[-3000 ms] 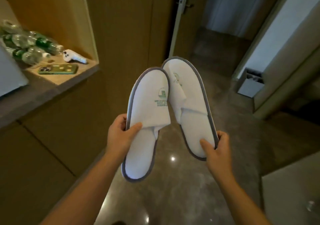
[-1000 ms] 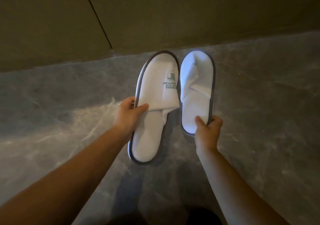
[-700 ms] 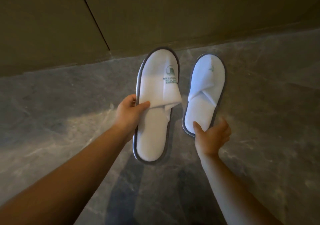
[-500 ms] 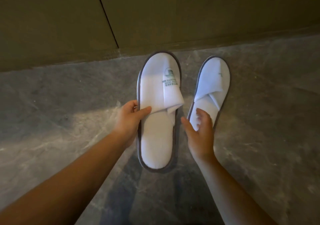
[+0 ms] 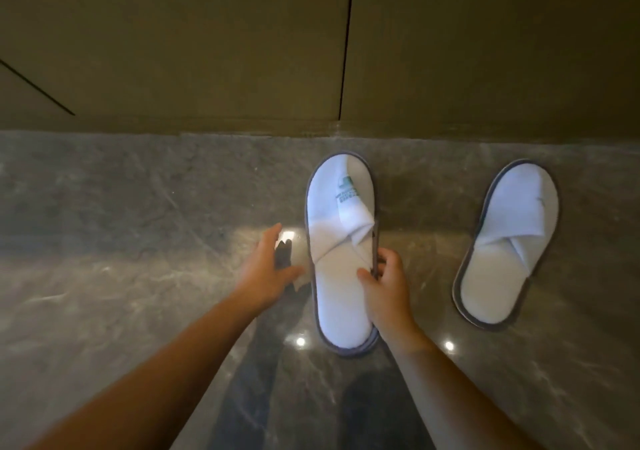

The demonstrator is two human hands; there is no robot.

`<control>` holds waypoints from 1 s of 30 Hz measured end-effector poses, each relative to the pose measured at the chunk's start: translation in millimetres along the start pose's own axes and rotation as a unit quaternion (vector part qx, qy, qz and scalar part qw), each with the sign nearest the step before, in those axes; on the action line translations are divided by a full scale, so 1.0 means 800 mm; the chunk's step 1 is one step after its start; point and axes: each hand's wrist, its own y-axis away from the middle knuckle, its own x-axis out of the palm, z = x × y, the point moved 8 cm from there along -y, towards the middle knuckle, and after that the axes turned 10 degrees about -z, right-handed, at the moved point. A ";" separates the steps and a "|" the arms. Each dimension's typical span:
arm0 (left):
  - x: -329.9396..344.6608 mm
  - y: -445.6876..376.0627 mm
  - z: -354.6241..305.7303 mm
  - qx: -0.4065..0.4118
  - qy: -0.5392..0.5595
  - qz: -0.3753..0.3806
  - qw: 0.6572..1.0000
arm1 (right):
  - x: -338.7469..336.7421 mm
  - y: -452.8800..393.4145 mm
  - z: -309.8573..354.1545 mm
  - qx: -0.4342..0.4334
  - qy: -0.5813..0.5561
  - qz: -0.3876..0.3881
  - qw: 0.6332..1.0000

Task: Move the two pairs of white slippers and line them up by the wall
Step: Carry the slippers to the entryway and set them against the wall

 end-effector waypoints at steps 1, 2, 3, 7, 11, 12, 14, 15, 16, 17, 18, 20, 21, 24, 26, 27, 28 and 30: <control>-0.004 -0.001 0.011 0.011 -0.037 0.004 0.999 | 0.005 -0.005 -0.002 0.005 0.014 -0.002 1.000; -0.004 -0.001 0.021 0.023 -0.074 0.013 0.997 | 0.009 -0.009 -0.002 0.004 0.031 -0.005 1.000; -0.004 -0.001 0.029 0.036 -0.115 0.025 0.992 | 0.010 -0.012 -0.002 -0.006 0.052 -0.010 0.999; 0.010 0.003 0.045 0.097 -0.277 0.062 0.954 | 0.004 0.000 0.005 -0.127 0.206 -0.029 0.970; 0.026 0.007 0.050 0.128 -0.363 0.068 0.920 | 0.031 0.035 -0.032 -0.177 0.364 0.085 0.910; 0.027 0.008 0.051 0.134 -0.372 0.065 0.916 | 0.037 0.039 -0.041 -0.182 0.391 0.099 0.897; 0.027 0.008 0.053 0.142 -0.380 0.059 0.912 | 0.043 0.040 -0.046 -0.190 0.416 0.094 0.884; 0.027 0.008 0.053 0.143 -0.381 0.057 0.912 | 0.044 0.038 -0.045 -0.192 0.419 0.087 0.883; 0.027 0.007 0.054 0.143 -0.381 0.056 0.912 | 0.046 0.036 -0.043 -0.192 0.419 0.081 0.884; 0.027 0.006 0.055 0.142 -0.380 0.056 0.912 | 0.048 0.032 -0.040 -0.192 0.416 0.079 0.885; 0.028 0.006 0.055 0.142 -0.379 0.056 0.913 | 0.050 0.029 -0.037 -0.192 0.410 0.080 0.888; 0.028 0.006 0.057 0.140 -0.373 0.056 0.916 | 0.055 0.022 -0.029 -0.192 0.399 0.083 0.893; 0.028 0.005 0.058 0.140 -0.370 0.055 0.917 | 0.057 0.018 -0.024 -0.194 0.396 0.083 0.894; 0.028 0.005 0.059 0.143 -0.368 0.050 0.918 | 0.062 0.010 -0.014 -0.201 0.389 0.077 0.896; 0.028 0.005 0.058 0.141 -0.366 0.049 0.919 | 0.063 0.009 -0.012 -0.198 0.386 0.075 0.898; 0.027 0.005 0.057 0.140 -0.364 0.050 0.920 | 0.063 0.008 -0.012 -0.197 0.385 0.074 0.899; 0.027 0.005 0.056 0.137 -0.359 0.052 0.922 | 0.063 0.009 -0.012 -0.196 0.384 0.075 0.899; 0.024 0.005 0.050 0.127 -0.333 0.045 0.933 | 0.059 0.012 -0.009 -0.201 0.371 0.075 0.903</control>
